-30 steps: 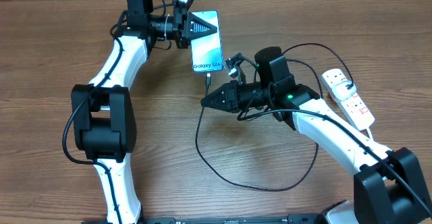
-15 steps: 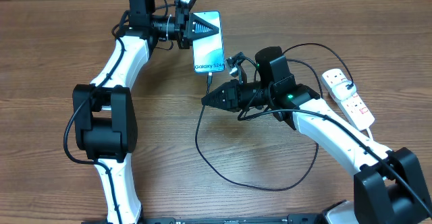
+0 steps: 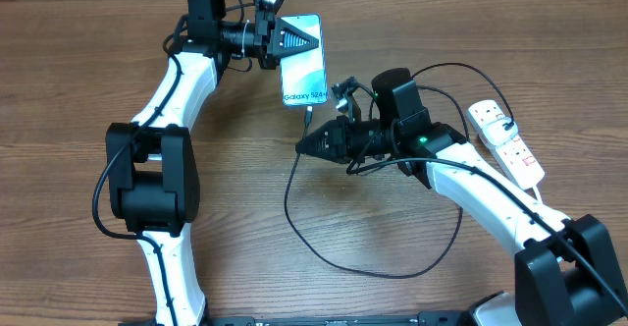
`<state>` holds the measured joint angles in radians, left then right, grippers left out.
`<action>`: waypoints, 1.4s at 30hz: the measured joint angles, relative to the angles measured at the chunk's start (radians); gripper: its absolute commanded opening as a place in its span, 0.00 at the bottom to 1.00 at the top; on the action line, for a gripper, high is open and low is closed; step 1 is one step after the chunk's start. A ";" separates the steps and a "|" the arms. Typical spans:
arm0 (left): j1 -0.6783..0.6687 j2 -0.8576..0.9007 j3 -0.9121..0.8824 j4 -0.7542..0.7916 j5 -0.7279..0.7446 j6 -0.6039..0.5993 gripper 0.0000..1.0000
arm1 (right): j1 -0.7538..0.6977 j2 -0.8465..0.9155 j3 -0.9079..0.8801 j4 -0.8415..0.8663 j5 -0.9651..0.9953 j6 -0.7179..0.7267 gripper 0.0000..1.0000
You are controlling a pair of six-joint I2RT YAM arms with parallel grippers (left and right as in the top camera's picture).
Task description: Plug charger to phone and switch on socket
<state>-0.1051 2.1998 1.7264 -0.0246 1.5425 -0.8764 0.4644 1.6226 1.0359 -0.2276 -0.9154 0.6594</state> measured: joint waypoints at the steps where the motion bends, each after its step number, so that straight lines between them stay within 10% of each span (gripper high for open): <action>1: 0.002 0.000 0.000 0.000 0.001 0.014 0.04 | 0.000 0.000 0.001 -0.069 0.027 -0.010 0.04; 10: 0.069 0.000 0.000 0.003 0.003 0.122 0.04 | 0.037 0.006 -0.010 -0.530 0.499 -0.071 0.05; 21: 0.120 0.000 0.000 0.003 0.003 0.152 0.04 | 0.180 0.006 -0.010 -0.489 0.890 0.003 0.49; 42: 0.219 0.000 0.000 0.016 0.003 0.171 0.04 | 0.334 0.168 -0.002 -0.518 1.081 0.212 0.42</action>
<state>0.1143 2.1998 1.7264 -0.0086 1.5455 -0.7055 0.7986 1.7908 1.0344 -0.7456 0.1661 0.8715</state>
